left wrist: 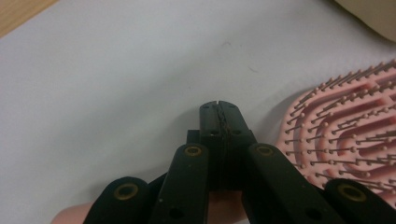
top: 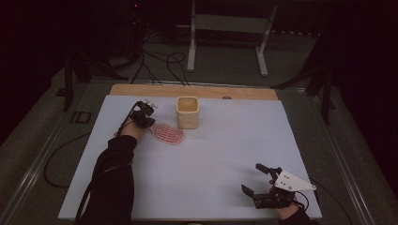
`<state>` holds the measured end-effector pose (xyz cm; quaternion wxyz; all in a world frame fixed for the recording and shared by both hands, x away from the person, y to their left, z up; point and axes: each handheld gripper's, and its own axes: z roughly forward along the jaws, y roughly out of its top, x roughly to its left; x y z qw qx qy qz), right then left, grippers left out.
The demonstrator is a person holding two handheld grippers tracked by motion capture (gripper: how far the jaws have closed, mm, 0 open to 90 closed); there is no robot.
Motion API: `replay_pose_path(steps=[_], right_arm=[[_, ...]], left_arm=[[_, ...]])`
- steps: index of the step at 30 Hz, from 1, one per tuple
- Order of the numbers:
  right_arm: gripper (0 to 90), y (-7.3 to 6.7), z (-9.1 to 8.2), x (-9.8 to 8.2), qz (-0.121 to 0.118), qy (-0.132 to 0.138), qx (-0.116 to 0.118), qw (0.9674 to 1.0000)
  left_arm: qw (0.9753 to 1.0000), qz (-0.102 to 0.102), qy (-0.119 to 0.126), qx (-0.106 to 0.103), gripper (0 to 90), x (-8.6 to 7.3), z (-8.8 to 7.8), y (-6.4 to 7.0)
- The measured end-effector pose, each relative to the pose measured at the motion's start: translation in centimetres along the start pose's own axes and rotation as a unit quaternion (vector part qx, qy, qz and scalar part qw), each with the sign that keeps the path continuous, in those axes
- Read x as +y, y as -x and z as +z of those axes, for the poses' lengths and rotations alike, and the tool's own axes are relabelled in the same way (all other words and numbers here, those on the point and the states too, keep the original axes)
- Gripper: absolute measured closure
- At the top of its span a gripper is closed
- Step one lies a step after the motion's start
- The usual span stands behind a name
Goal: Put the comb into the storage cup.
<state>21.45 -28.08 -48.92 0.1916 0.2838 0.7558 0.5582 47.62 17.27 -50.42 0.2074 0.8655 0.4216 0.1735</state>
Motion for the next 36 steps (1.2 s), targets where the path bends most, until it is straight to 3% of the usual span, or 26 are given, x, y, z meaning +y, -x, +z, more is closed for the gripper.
replay_pose_path(steps=[11,16,19,25,36], right_arm=[[8.6,0.1,-0.1,0.1,0.004,0.003,-0.005,1.0],[8.6,0.2,-0.1,0.1,0.006,0.002,-0.007,1.0],[8.6,0.2,-0.1,0.1,0.007,0.001,-0.006,1.0],[8.6,0.2,-0.1,0.1,0.009,0.002,-0.007,0.9999],[8.6,0.2,-0.1,0.1,0.009,0.002,-0.009,0.9999]], left_arm=[[0.9998,0.002,-0.018,-0.007,90.0,-1.1,-0.9,0.2],[0.9998,-0.006,-0.019,-0.009,90.0,-1.7,-1.3,0.3],[0.9997,0.002,-0.022,-0.01,90.0,-2.2,-1.6,0.5],[0.9997,-0.002,-0.014,-0.02,90.0,-3.1,-2.1,0.7],[0.9993,0.007,-0.023,-0.029,90.0,-4.4,-3.2,1.6]])
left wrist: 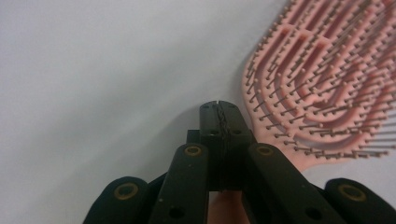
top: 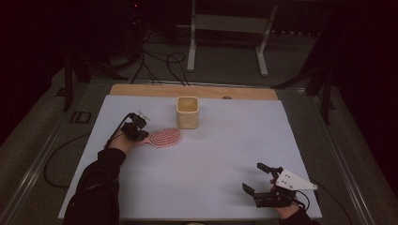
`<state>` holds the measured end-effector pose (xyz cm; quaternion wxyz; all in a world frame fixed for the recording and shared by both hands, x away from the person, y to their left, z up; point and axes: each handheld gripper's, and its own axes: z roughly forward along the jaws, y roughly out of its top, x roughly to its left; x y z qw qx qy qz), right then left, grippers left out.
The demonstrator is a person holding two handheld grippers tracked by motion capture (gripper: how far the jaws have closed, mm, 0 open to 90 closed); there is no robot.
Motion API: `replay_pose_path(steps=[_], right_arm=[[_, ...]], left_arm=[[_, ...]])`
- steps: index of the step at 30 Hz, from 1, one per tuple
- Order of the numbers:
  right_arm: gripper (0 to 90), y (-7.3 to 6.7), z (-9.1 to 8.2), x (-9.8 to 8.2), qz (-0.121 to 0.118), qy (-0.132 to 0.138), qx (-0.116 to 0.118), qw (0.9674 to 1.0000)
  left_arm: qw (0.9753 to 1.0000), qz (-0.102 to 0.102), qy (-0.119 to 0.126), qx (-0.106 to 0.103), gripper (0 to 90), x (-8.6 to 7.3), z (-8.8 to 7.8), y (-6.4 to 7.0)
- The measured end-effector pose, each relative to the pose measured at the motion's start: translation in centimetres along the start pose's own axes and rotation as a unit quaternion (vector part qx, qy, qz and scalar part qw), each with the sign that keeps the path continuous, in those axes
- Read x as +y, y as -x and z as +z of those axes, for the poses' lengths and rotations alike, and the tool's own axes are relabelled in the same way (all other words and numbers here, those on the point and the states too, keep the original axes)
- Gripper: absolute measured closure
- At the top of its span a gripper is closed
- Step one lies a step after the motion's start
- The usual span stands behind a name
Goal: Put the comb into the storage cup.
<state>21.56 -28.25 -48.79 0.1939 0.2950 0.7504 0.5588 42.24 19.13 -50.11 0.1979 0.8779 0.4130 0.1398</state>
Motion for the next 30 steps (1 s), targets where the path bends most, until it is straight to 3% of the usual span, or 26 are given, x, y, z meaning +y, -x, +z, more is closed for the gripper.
replay_pose_path(steps=[30], right_arm=[[8.6,-0.2,0.2,0.1,-0.003,-0.003,0.0,1.0]], left_arm=[[0.9996,0.015,-0.021,-0.012,90.0,-2.9,-2.9,2.8]])
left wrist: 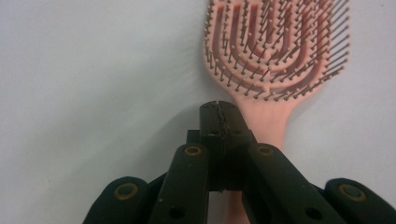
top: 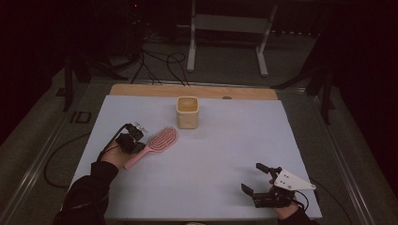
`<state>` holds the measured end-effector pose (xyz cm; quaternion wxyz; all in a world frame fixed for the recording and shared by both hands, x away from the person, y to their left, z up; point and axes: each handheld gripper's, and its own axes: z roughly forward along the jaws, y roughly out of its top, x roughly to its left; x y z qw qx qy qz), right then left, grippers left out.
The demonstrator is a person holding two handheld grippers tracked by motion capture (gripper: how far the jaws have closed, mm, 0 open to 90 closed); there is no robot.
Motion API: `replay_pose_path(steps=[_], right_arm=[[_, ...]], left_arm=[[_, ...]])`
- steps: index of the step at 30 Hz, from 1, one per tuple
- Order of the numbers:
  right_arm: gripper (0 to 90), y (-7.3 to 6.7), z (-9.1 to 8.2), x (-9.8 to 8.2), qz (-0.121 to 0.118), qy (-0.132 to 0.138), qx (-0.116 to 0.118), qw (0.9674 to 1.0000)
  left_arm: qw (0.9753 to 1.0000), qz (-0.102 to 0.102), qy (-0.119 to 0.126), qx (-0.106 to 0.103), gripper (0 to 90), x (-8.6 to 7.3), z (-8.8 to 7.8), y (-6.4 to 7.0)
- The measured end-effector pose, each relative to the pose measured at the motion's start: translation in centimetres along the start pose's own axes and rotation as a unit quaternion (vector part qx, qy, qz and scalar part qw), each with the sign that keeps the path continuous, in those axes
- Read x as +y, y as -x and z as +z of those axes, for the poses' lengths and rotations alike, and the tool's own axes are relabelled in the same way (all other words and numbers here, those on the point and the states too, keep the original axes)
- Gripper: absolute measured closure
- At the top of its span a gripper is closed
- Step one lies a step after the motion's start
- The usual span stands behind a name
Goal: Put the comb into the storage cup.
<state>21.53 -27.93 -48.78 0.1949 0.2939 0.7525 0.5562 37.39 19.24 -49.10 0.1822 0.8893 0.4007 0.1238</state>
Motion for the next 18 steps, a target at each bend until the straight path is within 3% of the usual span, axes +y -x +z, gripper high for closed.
replay_pose_path(steps=[3,10,18], right_arm=[[8.6,0.0,0.0,0.0,0.001,0.0,0.0,1.0],[8.6,0.1,0.0,0.0,0.001,0.001,0.0,1.0],[8.6,0.0,0.0,0.0,0.0,0.0,0.0,1.0]], left_arm=[[1.0,0.002,-0.003,0.0,90.0,-0.1,-0.1,0.3],[0.9998,-0.015,0.005,-0.016,90.0,-0.7,-0.4,1.0],[0.9997,-0.013,0.0,-0.021,90.0,-1.0,-0.7,1.5]])
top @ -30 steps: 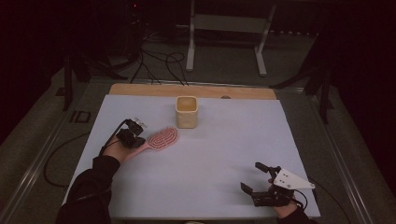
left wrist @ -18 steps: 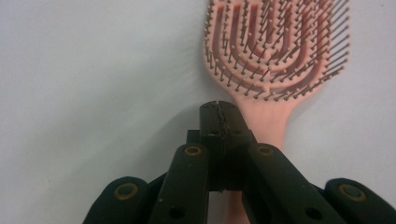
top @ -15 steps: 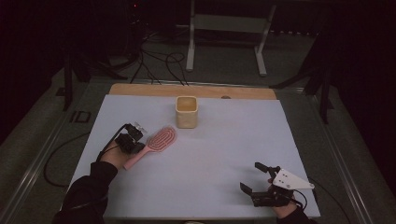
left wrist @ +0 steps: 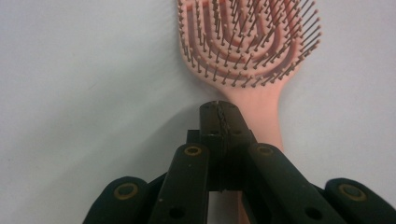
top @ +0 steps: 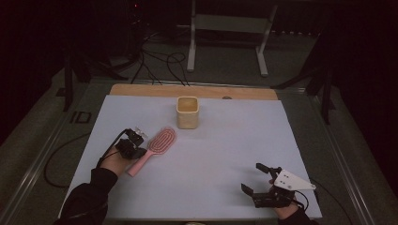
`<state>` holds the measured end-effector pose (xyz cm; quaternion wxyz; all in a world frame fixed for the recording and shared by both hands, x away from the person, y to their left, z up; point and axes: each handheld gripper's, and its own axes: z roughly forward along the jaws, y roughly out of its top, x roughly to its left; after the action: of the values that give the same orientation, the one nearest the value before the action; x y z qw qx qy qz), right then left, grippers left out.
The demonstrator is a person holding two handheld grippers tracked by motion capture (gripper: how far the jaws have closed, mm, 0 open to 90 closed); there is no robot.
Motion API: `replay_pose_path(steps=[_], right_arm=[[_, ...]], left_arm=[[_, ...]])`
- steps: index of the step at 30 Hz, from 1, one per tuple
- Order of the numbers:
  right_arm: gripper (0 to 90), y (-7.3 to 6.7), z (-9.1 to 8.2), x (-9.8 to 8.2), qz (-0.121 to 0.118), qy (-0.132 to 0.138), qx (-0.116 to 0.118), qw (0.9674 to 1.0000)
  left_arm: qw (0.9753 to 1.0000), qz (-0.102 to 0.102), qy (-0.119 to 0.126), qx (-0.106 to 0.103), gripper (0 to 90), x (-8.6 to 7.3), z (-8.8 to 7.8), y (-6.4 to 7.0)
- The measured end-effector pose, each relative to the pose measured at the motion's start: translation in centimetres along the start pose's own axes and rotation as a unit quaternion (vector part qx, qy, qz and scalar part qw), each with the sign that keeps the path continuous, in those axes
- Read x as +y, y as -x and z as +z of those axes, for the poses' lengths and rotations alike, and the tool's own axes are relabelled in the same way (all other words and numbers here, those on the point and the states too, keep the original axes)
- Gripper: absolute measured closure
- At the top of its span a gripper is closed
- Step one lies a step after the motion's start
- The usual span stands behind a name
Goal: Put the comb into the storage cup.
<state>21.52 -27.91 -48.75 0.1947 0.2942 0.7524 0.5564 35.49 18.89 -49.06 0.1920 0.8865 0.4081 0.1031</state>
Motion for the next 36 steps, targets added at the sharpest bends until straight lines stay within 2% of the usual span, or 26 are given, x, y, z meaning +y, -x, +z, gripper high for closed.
replay_pose_path(steps=[7,10,14,18,21,27,30,36], right_arm=[[8.6,0.1,0.0,0.0,0.001,0.001,0.0,1.0],[8.6,0.1,0.0,0.0,0.001,0.0,-0.001,1.0],[8.6,0.1,0.0,0.0,0.003,-0.001,-0.002,1.0],[8.6,0.1,-0.1,0.1,0.001,0.0,-0.003,1.0],[8.6,0.1,0.0,0.0,0.002,-0.001,-0.004,1.0],[8.6,0.1,0.0,0.0,0.002,-0.001,-0.004,1.0],[8.6,0.1,0.0,0.0,0.002,0.001,-0.004,1.0],[8.6,0.1,0.0,0.0,0.002,0.0,-0.004,1.0]], left_arm=[[1.0,0.003,-0.005,0.003,90.0,0.1,-0.3,-0.1],[1.0,-0.003,-0.002,0.001,90.0,0.3,-0.7,-0.1],[0.9999,-0.006,-0.003,0.008,90.0,0.5,-1.2,-0.1],[0.9997,-0.022,-0.008,0.012,88.8,0.9,-2.0,-0.2],[0.9996,-0.026,-0.008,0.006,86.8,1.2,-2.6,-0.1],[0.9997,-0.024,-0.003,-0.005,77.3,1.8,-3.8,0.3],[0.9997,-0.022,-0.003,-0.01,70.0,2.1,-4.4,0.6],[0.9997,-0.022,-0.007,-0.008,53.3,2.5,-4.6,1.1]])
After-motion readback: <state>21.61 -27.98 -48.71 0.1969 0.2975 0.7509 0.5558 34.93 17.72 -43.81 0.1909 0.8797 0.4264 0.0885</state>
